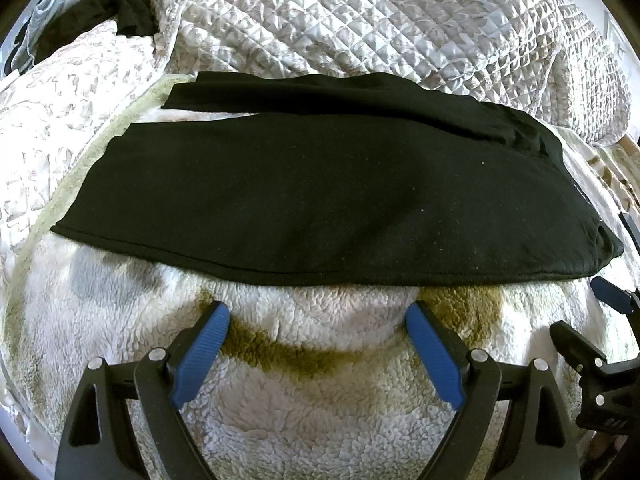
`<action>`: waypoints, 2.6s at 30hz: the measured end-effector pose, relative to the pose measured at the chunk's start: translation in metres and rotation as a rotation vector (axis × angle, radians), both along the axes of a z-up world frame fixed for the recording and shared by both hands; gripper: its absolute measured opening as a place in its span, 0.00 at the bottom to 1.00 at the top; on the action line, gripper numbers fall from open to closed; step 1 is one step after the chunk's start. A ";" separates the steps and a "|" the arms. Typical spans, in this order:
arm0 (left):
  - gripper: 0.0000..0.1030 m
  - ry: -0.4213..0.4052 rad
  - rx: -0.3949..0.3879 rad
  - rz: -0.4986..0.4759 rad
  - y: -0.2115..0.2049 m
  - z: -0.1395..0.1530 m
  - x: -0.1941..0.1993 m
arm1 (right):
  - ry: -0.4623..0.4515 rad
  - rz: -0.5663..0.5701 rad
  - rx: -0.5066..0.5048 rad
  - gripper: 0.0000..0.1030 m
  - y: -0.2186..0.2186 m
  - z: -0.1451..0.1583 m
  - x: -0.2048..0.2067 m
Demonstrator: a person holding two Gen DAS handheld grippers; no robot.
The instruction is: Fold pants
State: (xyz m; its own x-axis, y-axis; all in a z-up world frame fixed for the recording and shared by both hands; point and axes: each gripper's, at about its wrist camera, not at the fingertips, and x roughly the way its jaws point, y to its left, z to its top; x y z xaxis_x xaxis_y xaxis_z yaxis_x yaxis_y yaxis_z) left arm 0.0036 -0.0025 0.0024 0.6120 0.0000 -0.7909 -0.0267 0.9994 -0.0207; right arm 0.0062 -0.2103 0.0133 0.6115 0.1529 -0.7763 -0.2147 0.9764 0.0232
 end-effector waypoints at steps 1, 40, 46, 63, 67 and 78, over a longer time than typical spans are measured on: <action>0.89 -0.001 0.000 -0.001 0.000 0.000 0.000 | 0.003 0.001 0.001 0.96 0.000 0.000 0.000; 0.88 -0.010 0.014 -0.024 -0.004 0.001 -0.007 | -0.011 -0.061 0.071 0.89 -0.016 0.013 0.000; 0.87 -0.046 -0.013 0.013 0.006 0.010 -0.011 | -0.011 -0.123 0.110 0.78 -0.032 0.016 0.002; 0.84 -0.132 -0.339 0.352 0.124 0.011 -0.007 | 0.011 -0.429 0.417 0.73 -0.113 0.011 0.016; 0.84 -0.149 -0.330 0.387 0.126 0.009 0.008 | 0.011 -0.472 0.494 0.71 -0.129 0.005 0.027; 0.31 -0.141 -0.281 0.432 0.128 0.009 0.032 | 0.005 -0.581 0.608 0.31 -0.161 -0.006 0.042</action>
